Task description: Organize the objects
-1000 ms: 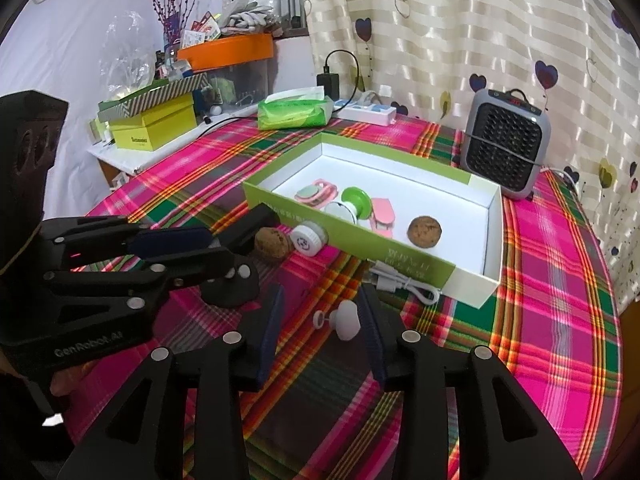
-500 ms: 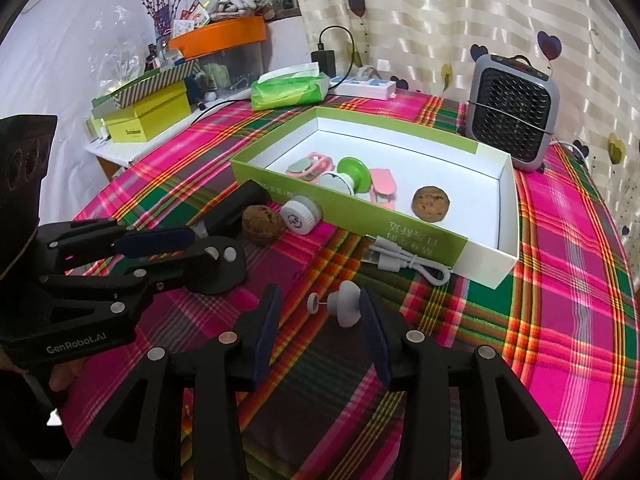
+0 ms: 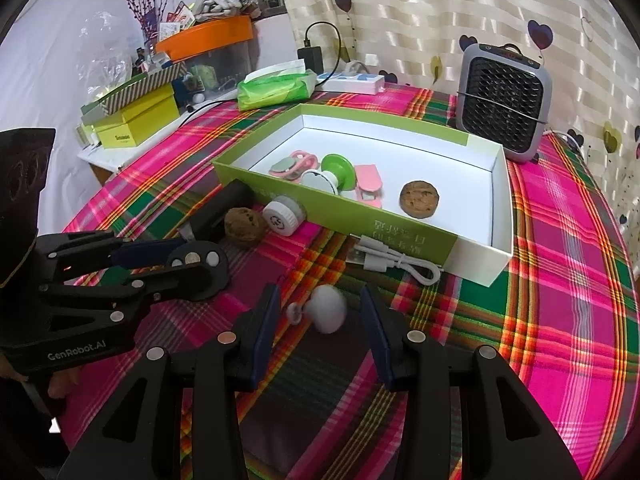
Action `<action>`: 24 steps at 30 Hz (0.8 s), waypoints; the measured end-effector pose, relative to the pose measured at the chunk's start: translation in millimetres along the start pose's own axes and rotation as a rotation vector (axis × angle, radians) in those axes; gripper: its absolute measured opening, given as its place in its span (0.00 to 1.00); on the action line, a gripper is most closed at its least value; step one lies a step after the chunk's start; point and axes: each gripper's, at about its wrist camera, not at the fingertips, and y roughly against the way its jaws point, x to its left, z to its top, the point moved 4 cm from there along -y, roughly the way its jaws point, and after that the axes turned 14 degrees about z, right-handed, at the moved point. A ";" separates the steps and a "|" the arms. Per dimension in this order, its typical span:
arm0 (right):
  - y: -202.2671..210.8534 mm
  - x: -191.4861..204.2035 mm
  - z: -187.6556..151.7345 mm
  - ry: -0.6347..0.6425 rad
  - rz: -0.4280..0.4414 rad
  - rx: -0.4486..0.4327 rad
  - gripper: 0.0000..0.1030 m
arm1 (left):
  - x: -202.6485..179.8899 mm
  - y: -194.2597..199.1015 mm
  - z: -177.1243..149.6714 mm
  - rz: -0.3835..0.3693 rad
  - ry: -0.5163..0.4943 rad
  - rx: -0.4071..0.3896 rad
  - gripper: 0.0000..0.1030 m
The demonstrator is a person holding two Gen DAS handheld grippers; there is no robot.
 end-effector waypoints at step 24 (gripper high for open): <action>-9.5 -1.5 -2.6 0.000 0.006 0.050 0.32 | -2.9 -3.5 4.6 -0.026 0.019 -0.002 0.23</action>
